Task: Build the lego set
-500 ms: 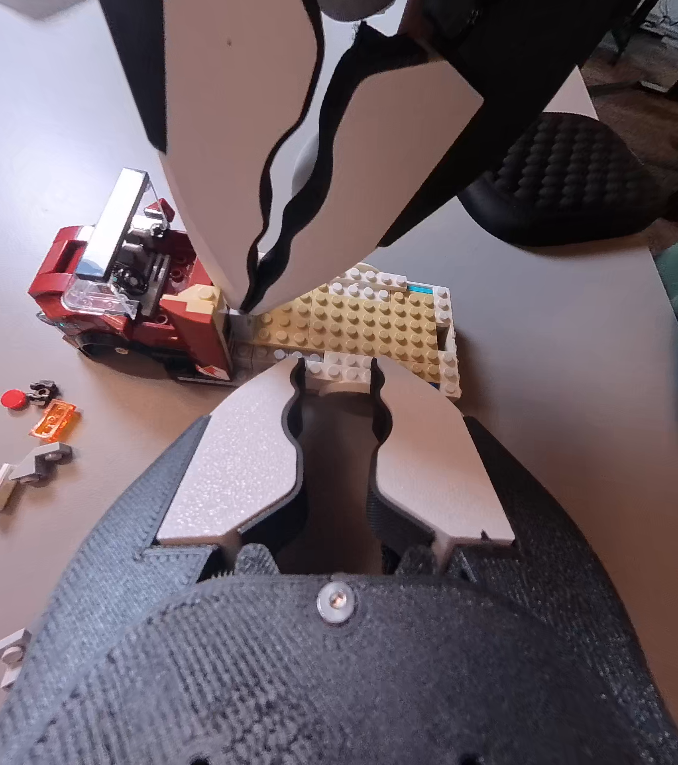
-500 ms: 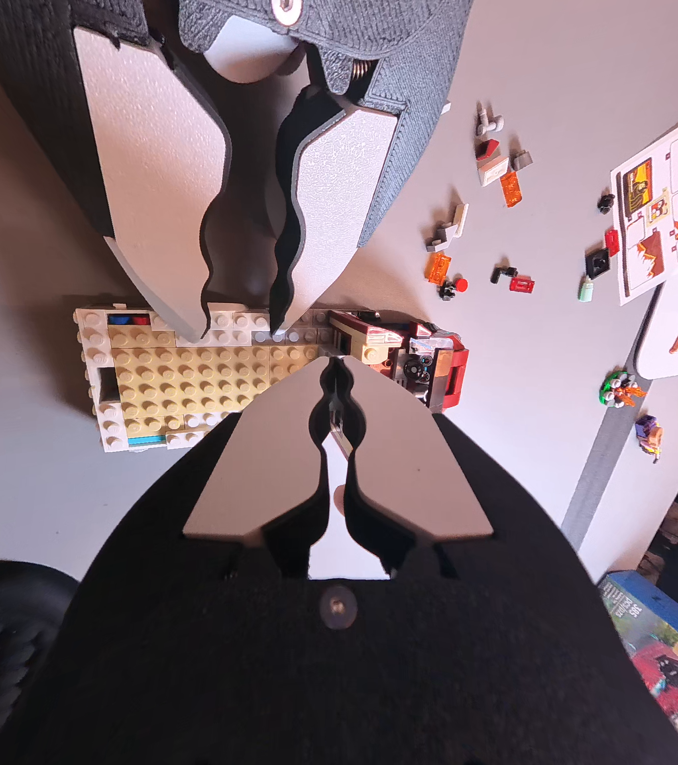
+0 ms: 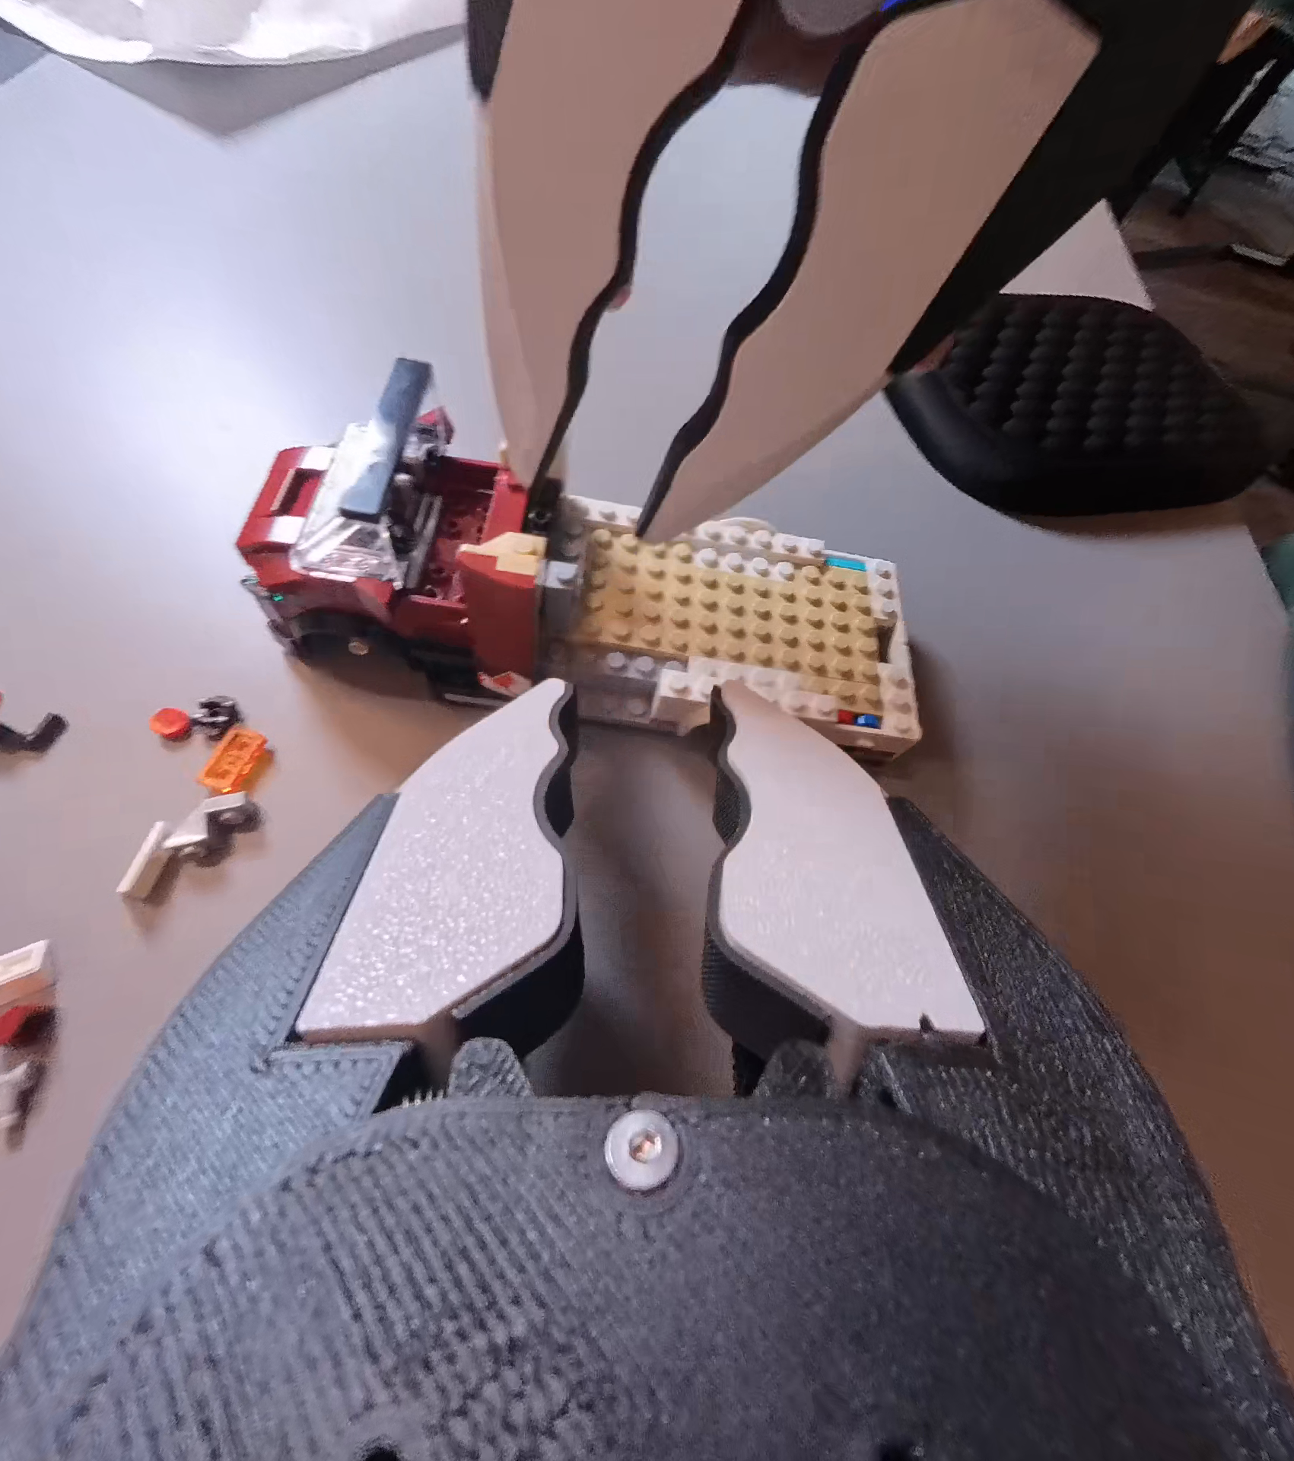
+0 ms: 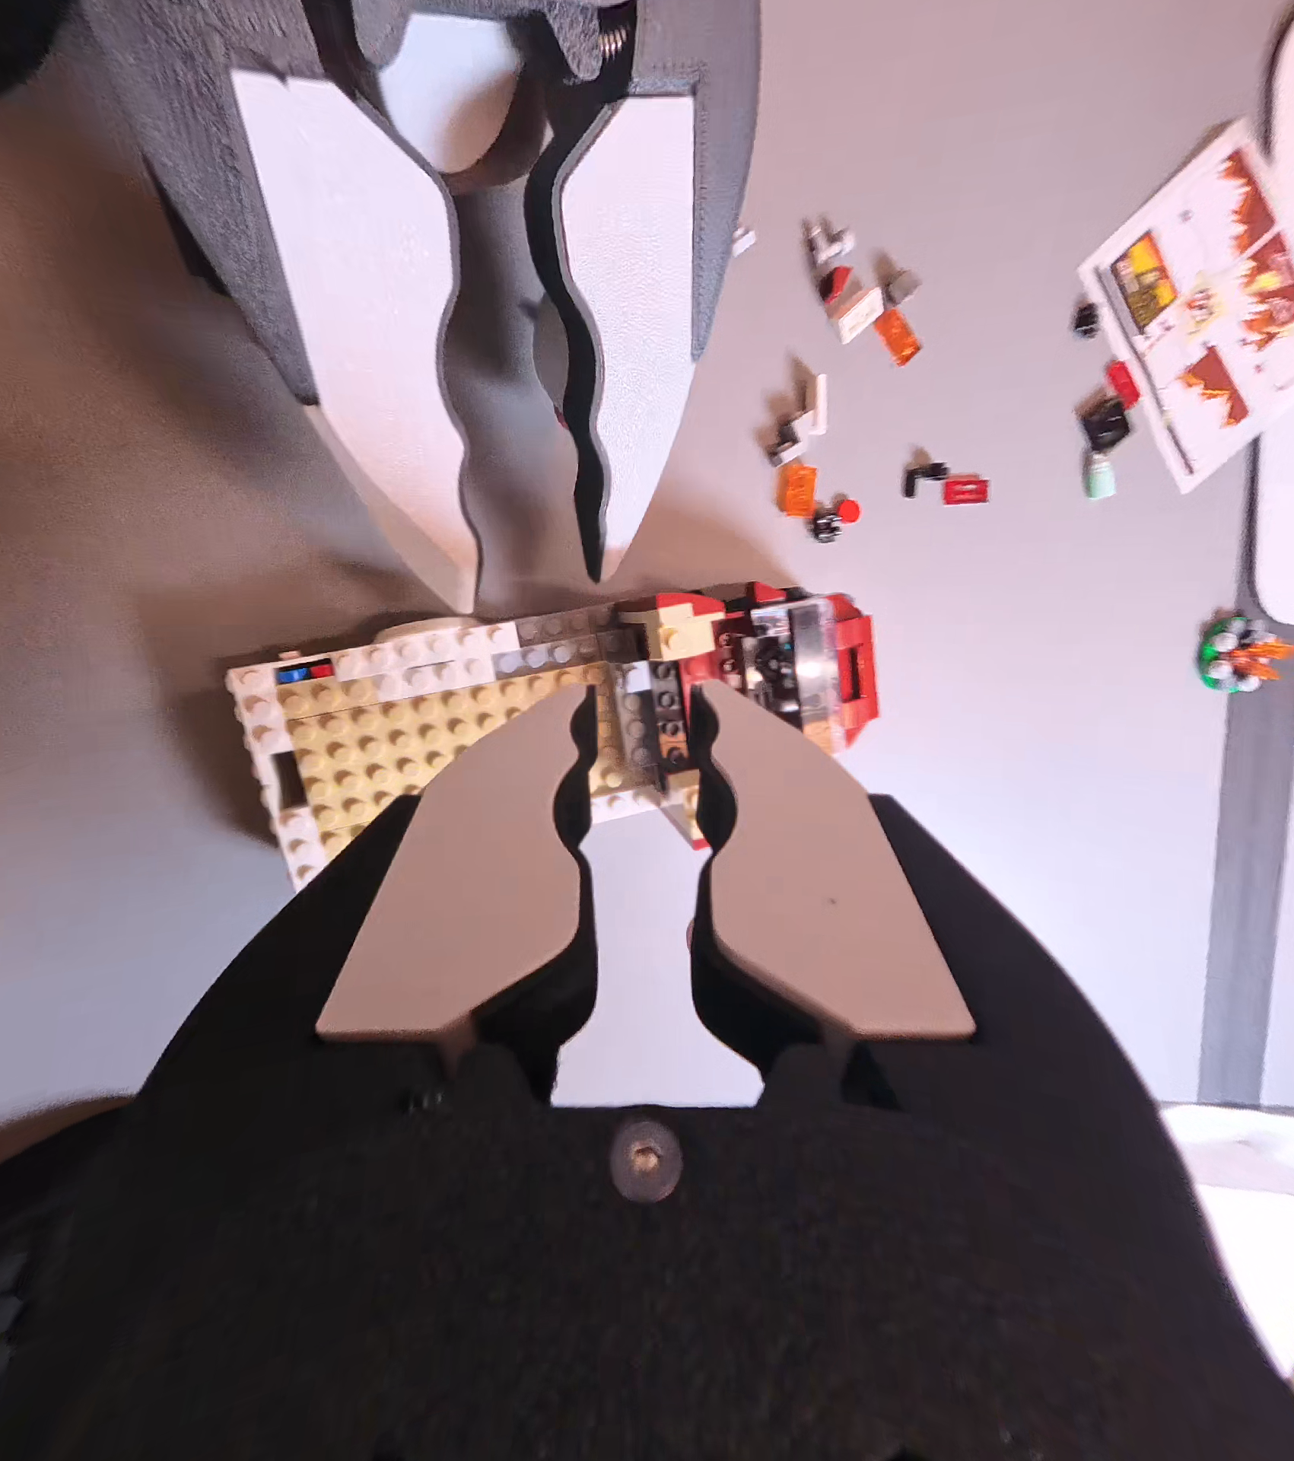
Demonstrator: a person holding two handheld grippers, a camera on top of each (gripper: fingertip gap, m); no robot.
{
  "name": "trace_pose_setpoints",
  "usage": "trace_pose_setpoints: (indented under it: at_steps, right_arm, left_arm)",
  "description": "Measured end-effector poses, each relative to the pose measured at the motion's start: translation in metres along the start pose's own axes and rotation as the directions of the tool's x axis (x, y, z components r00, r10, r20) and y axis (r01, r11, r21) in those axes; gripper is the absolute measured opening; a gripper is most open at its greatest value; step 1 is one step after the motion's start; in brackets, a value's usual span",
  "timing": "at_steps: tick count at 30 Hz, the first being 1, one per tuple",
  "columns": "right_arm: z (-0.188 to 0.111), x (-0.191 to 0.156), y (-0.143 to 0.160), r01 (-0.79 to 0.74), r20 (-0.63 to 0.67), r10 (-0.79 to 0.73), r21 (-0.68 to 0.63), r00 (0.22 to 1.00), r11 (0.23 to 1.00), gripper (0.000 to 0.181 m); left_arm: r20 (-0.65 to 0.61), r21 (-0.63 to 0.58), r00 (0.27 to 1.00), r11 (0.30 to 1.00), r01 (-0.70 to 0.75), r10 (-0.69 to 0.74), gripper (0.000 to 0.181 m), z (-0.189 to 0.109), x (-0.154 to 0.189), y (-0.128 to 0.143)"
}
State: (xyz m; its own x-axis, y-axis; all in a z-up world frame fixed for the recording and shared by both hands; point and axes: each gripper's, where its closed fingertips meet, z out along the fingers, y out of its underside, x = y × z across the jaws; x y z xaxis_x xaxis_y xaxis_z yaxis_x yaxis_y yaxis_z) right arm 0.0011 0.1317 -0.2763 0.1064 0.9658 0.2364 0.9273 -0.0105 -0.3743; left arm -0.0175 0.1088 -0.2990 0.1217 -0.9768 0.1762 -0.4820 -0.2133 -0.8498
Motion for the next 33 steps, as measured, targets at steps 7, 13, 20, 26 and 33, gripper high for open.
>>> trace_pose_setpoints:
  at_steps: [7,13,20,26,33]
  right_arm:
    - [0.012,0.008,-0.002,0.028,-0.06,-0.029,-0.013,0.998,1.0,0.012]
    - [0.015,0.009,0.002,0.009,-0.04,-0.009,-0.009,0.999,1.0,0.0]
    - [0.007,0.006,0.002,0.008,0.002,-0.008,0.003,1.0,1.0,0.02]
    - [0.013,0.01,-0.002,0.061,-0.025,-0.061,0.002,0.998,0.998,0.012]
    - [0.015,0.01,-0.002,0.057,0.003,-0.057,-0.021,0.998,0.998,0.012]
  left_arm:
    - [0.121,0.028,0.992,0.999,-0.024,0.02,0.028,0.004,-0.022,-0.007]
    - [0.15,0.013,0.987,0.998,-0.068,0.065,0.026,0.007,-0.022,-0.01]
    - [0.179,0.019,0.982,0.998,-0.058,0.054,0.025,0.009,-0.025,-0.013]
    - [0.191,0.016,0.979,0.997,-0.079,0.075,0.024,0.009,-0.025,-0.014]
    - [0.212,0.005,0.974,0.997,-0.083,0.08,0.023,0.01,-0.026,-0.014]
